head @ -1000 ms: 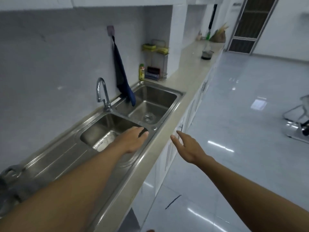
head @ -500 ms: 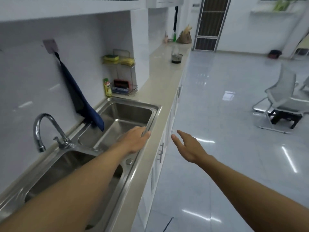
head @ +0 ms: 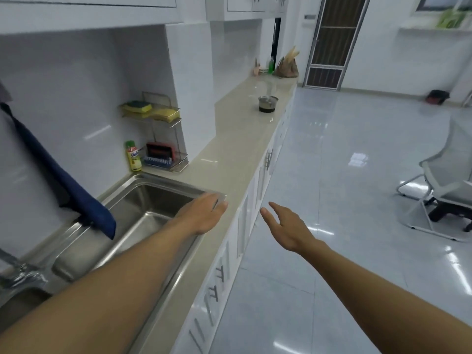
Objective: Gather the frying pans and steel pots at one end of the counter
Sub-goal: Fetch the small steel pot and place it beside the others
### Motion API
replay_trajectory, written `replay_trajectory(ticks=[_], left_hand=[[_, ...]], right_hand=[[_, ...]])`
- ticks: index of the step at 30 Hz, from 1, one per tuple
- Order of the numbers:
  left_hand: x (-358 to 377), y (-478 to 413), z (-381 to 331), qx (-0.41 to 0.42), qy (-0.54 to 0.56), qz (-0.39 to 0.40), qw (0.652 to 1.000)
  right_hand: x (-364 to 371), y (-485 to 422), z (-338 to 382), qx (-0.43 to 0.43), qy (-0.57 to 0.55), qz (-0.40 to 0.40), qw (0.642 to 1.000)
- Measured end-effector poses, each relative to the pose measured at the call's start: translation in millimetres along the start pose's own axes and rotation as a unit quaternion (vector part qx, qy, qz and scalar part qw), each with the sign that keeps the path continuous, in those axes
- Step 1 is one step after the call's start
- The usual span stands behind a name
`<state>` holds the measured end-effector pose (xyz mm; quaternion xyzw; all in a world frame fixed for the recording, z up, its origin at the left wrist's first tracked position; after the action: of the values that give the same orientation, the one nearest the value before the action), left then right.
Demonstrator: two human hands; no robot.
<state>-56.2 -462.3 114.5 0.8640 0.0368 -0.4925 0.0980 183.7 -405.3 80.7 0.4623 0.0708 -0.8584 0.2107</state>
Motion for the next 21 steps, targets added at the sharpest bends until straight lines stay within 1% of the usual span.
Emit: replay_trajectory(ticks=[6,13,16,18,21], left_hand=[[8.5,-81.6,-21.3,-0.018,0.006,0.008,1.000],[10.5,-201.4,-40.0,0.003,-0.015,0.012,1.000],[10.2,-255.8,-44.6,0.014,-0.019,0.028,0.999],[3.6,-290.3,-47.6,0.019,-0.026,0.040,0.999],[-13.4,-347.9,-52.7,0.021,-0.023,0.029,0.999]], right_hand=[[-25.8,-70.3,-39.8,0.000,-0.001,0.012,1.000],[-54.8,-175.3,-77.3,0.017,-0.004,-0.004,1.000],[-61.5,-220.3,-92.5,0.032,-0.002,-0.001,0.999],[-68.6,-247.1,-99.2,0.041,0.000,0.005,0.999],[-86.2,-293.0,-104.8,0.047,-0.007,-0.014,0.999]])
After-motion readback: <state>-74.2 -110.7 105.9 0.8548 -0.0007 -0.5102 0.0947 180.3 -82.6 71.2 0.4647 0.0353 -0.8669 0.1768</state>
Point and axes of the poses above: each hand's wrist, its own y-axis away from the middle knuckle, its own x-axis out of the palm, z = x × y, the point moved 6 cm from there along -y, towards the middle knuckle, and after that the axes turned 5 degrees about y, right-handed, at the moved point
